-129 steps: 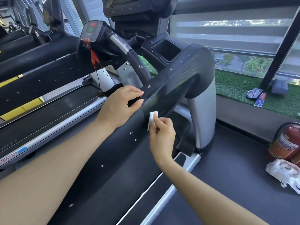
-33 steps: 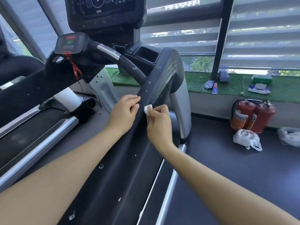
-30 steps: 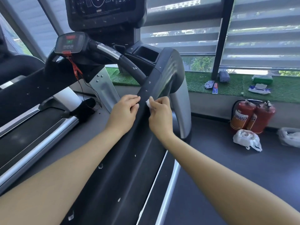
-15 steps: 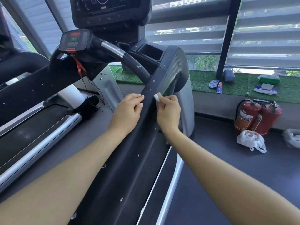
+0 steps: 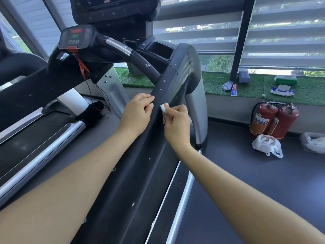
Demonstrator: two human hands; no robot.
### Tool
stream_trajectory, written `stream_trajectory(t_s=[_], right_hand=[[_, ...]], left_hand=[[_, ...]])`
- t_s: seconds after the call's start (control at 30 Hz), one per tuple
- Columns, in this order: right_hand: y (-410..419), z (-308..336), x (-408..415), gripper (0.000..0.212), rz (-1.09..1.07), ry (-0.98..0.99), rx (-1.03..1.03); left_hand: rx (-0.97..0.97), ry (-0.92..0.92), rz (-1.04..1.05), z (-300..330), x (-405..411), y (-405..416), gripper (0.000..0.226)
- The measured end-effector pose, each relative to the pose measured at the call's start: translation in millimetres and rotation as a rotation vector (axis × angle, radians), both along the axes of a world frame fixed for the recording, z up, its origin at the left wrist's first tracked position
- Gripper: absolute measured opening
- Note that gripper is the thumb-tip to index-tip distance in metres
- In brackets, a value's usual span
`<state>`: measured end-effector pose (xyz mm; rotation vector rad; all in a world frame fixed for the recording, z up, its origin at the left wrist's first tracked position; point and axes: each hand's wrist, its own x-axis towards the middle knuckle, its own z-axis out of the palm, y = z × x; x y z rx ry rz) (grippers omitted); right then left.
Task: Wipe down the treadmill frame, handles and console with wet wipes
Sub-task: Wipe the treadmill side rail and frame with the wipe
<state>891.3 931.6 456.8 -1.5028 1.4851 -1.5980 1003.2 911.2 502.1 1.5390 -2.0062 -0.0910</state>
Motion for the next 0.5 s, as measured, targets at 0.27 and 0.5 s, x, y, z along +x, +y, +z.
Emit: stream_trajectory(t_s=[0.27, 0.5], right_hand=[[45.4, -14.3, 20.4, 0.026, 0.036, 0.01, -0.078], [-1.6, -6.9, 4.3, 0.025, -0.027, -0.083, 0.019]], left_hand=[[-0.007, -0.004, -0.003, 0.7, 0.2, -0.1, 0.033], [-0.011, -0.007, -0.001, 1.3, -0.5, 0.2, 0.032]])
